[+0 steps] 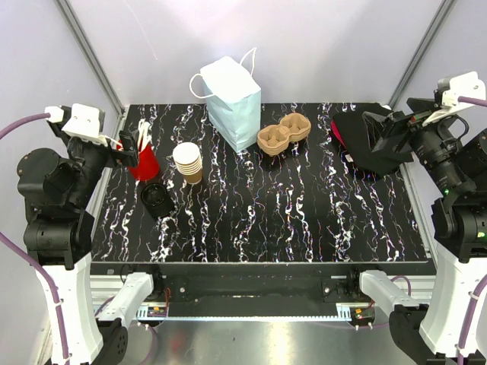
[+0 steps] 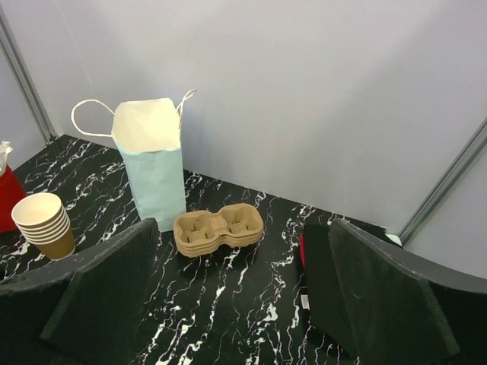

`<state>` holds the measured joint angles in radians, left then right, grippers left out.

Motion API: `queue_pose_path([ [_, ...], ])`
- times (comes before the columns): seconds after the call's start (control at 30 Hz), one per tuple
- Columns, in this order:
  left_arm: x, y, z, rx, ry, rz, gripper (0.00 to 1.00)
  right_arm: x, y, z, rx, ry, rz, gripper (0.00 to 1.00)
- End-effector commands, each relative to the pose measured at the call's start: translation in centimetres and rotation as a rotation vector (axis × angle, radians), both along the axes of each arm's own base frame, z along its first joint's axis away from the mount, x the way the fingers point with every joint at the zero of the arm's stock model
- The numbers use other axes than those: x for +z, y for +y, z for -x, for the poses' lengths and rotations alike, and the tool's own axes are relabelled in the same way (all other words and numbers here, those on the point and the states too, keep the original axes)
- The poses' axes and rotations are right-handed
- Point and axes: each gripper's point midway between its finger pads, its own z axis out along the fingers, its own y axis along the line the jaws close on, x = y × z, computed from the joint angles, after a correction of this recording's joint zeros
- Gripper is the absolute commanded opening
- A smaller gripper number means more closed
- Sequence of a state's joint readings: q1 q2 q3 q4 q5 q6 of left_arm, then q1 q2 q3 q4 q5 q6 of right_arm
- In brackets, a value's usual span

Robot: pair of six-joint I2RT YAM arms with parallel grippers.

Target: Pack the takeout coffee

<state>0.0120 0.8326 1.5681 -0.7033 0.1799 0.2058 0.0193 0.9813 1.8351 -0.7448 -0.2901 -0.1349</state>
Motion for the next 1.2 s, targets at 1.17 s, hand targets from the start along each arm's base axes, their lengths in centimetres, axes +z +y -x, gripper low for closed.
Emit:
queue_pose_path([
  [1.17, -14.2, -2.9, -4.7, -0.199, 0.290, -0.058, 0.99, -14.8, 2.6, -15.4, 0.128, 0.319, -0.012, 1.00],
])
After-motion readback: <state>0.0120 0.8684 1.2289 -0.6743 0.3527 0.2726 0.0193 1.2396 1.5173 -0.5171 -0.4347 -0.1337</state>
